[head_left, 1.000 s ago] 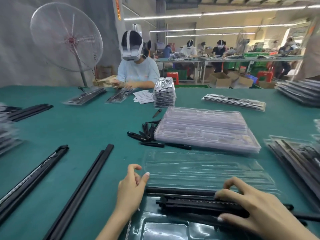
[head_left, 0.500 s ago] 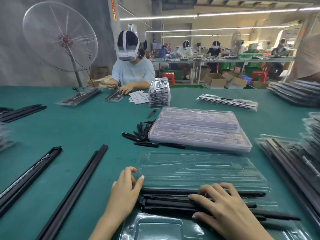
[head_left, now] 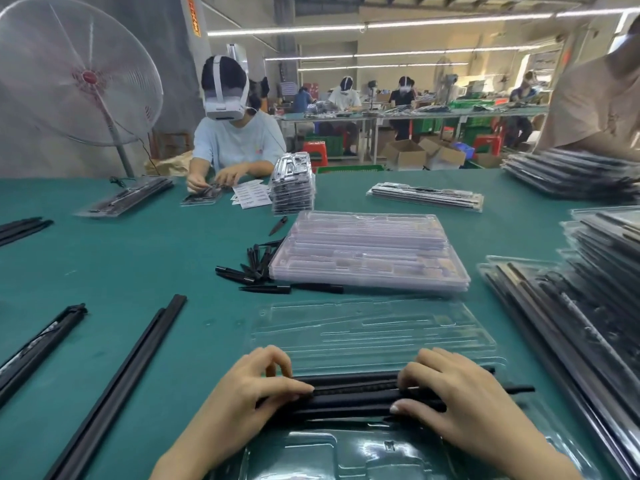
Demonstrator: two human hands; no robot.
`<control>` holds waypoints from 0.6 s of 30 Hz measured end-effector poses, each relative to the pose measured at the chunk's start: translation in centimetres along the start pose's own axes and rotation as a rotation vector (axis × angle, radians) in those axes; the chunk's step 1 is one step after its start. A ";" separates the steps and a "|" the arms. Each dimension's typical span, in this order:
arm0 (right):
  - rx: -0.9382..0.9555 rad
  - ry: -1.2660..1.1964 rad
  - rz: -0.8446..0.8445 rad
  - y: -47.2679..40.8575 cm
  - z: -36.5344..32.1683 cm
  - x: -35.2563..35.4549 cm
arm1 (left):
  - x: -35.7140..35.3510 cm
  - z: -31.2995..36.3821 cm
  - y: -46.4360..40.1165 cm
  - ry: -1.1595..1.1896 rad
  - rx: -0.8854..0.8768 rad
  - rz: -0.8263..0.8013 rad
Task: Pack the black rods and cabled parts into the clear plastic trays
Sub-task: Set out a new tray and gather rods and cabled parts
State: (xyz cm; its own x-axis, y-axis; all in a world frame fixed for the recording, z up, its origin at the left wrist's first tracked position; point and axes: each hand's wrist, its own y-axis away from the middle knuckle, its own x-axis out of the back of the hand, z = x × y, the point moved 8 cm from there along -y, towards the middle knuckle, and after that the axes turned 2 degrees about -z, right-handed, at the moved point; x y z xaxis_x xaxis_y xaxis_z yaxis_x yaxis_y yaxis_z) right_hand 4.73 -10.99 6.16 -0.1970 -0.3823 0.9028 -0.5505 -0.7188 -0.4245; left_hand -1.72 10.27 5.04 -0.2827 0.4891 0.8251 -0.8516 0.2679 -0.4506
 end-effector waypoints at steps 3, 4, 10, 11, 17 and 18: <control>-0.014 -0.041 -0.044 0.1 0.1 0.3 | -0.1 0.2 0.0 -0.025 -0.016 -0.010; -0.021 -0.055 -0.057 0.2 0.1 0.3 | -0.2 0.2 0.1 -0.025 -0.008 -0.021; -0.079 -0.215 -0.240 0.9 1.0 -1.5 | 0.0 0.5 0.1 -0.026 -0.002 -0.075; -0.060 -0.237 -0.278 1.0 0.8 -1.8 | 0.0 0.6 0.1 -0.023 -0.005 -0.076; 0.005 -0.290 -0.349 1.2 0.1 -2.5 | -0.1 0.5 0.2 -0.026 -0.006 -0.087; 0.012 -0.315 -0.365 1.3 -0.1 -2.5 | -0.1 0.4 0.2 -0.014 0.007 -0.094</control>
State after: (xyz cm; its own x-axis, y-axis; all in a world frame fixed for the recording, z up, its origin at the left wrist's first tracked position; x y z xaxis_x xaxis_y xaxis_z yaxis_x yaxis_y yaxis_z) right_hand 4.49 -10.90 3.36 0.2639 -0.2600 0.9288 -0.5282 -0.8447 -0.0864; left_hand -2.01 9.94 5.00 -0.2079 0.4505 0.8682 -0.8776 0.3061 -0.3690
